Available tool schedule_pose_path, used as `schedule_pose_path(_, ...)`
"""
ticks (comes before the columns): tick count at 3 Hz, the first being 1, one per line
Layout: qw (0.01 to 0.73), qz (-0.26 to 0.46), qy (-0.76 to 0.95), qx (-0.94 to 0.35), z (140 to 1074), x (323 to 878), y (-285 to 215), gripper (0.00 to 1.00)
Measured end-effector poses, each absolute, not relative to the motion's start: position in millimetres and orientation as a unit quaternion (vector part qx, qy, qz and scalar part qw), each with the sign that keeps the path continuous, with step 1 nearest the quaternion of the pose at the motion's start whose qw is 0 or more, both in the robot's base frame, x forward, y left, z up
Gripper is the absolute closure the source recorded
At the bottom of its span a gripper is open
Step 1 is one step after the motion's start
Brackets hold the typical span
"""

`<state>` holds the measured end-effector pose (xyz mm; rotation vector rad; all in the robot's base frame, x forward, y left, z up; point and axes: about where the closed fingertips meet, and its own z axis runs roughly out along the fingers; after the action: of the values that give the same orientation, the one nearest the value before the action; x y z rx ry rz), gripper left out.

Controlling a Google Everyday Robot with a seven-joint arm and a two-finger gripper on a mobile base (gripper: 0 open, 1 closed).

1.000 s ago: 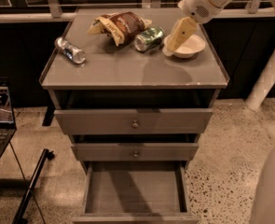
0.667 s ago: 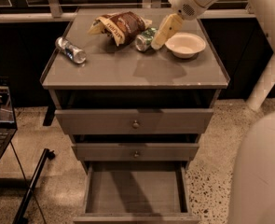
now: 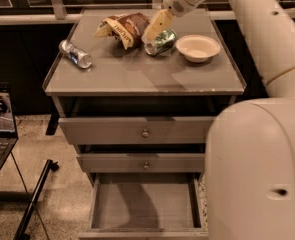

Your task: Place brown chip bag into bottom drawer

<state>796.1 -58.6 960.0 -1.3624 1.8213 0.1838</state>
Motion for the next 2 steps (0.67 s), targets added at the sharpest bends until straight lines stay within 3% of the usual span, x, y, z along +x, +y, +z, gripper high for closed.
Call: schedule_pose_path(2,0.434,0.112,0.721,-0.529,942.6,830.0,-18.8,0.0)
